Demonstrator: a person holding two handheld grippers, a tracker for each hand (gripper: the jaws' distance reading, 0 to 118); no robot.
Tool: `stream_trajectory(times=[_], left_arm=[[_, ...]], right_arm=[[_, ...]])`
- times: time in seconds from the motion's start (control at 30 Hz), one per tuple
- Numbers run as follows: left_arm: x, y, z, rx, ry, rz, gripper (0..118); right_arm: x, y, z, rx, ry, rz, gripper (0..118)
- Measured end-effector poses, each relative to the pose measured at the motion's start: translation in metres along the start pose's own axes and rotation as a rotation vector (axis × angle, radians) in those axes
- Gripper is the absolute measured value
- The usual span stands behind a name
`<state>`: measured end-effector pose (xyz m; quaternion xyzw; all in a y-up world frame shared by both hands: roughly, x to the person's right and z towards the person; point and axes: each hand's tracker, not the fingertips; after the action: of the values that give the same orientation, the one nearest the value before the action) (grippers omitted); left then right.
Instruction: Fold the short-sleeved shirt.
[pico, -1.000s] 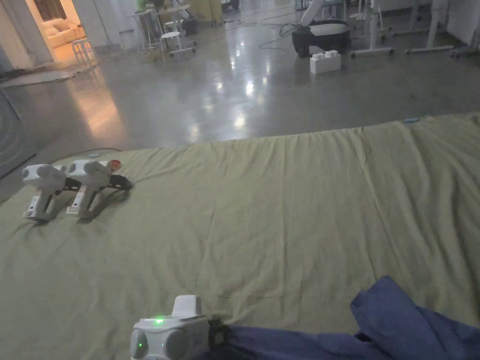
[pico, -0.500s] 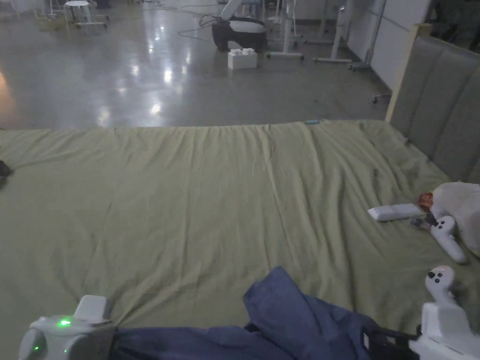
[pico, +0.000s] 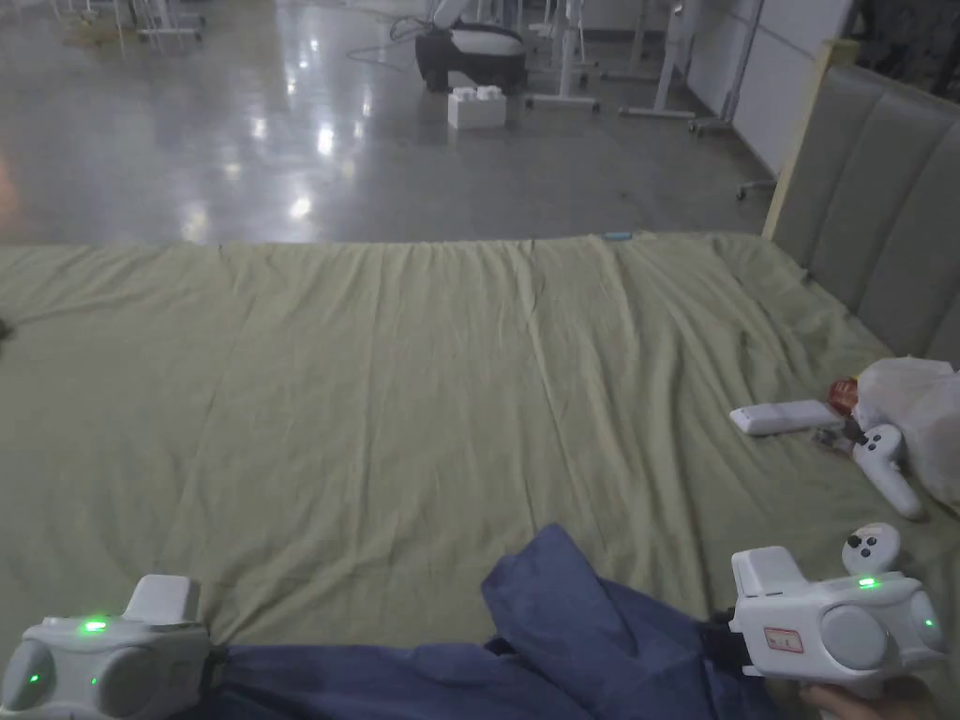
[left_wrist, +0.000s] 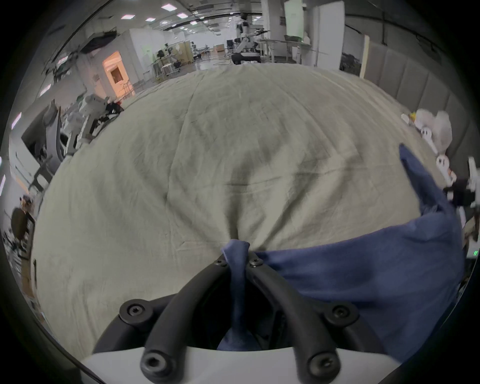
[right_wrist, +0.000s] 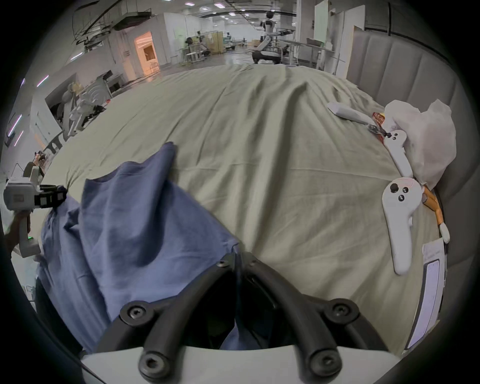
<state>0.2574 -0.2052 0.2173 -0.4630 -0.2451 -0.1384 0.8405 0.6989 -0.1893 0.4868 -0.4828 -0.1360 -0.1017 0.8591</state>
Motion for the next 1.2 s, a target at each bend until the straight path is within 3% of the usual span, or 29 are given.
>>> stream_trajectory(times=[0.13, 0.3, 0.6, 0.73, 0.87, 1.2], left_arm=[[-0.028, -0.006, 0.070, 0.149, -0.118, 0.158, 0], [-0.049, -0.018, 0.191, 0.387, -0.214, 0.141, 0], [-0.070, -0.005, 0.384, 0.744, -0.131, 0.120, 0], [-0.076, 0.012, 0.436, 0.849, -0.089, 0.122, 0], [-0.082, 0.033, 0.467, 0.917, -0.041, 0.125, 0], [-0.104, 0.116, 0.495, 1.014, 0.043, 0.154, 0]], right_arm=[[0.000, -0.002, 0.050, 0.151, 0.049, -0.080, 0], [-0.008, 0.004, 0.147, 0.374, 0.060, -0.104, 0], [-0.020, 0.037, 0.290, 0.730, -0.023, -0.138, 0], [-0.034, 0.064, 0.333, 0.846, -0.094, -0.125, 0], [-0.049, 0.094, 0.366, 0.905, -0.083, -0.113, 0], [-0.073, 0.192, 0.416, 1.002, -0.173, -0.052, 0]])
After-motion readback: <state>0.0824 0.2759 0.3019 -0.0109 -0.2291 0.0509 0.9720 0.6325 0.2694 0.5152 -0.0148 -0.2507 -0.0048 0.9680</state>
